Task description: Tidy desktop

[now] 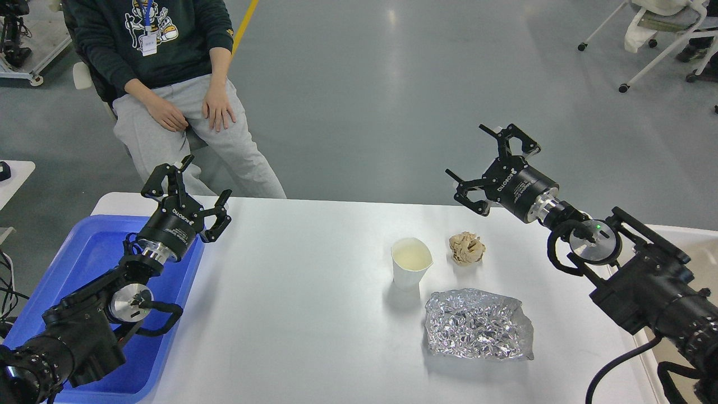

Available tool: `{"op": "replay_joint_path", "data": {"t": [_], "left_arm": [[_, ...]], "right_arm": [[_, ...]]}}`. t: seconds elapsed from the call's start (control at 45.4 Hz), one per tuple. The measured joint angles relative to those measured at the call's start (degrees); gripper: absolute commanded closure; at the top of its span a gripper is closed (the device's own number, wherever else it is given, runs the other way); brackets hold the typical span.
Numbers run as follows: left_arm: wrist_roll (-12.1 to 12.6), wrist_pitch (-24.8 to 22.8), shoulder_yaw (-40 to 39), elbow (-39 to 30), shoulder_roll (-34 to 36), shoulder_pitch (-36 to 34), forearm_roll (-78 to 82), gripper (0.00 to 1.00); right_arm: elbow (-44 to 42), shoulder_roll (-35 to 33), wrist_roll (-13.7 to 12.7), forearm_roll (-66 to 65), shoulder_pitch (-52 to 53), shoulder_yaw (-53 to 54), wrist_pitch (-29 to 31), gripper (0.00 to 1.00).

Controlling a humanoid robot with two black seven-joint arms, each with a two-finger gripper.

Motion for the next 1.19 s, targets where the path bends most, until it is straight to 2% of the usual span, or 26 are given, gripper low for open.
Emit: {"op": "replay_joint_path", "data": {"t": [0.418,1.189], "left_arm": [[0.1,0.0,0.0,0.0,0.0,-0.06,0.0,0.0],[0.35,-0.09,0.0,0.0,0.0,-0.1,0.05,0.0]], "right_arm": [[1.41,0.07,-0.06,-2.7,-0.62,-2.0,-2.94,0.0],[3.41,-4.35,-0.08,-7.94,9.26,-20.71,-5.22,0.0]]}}
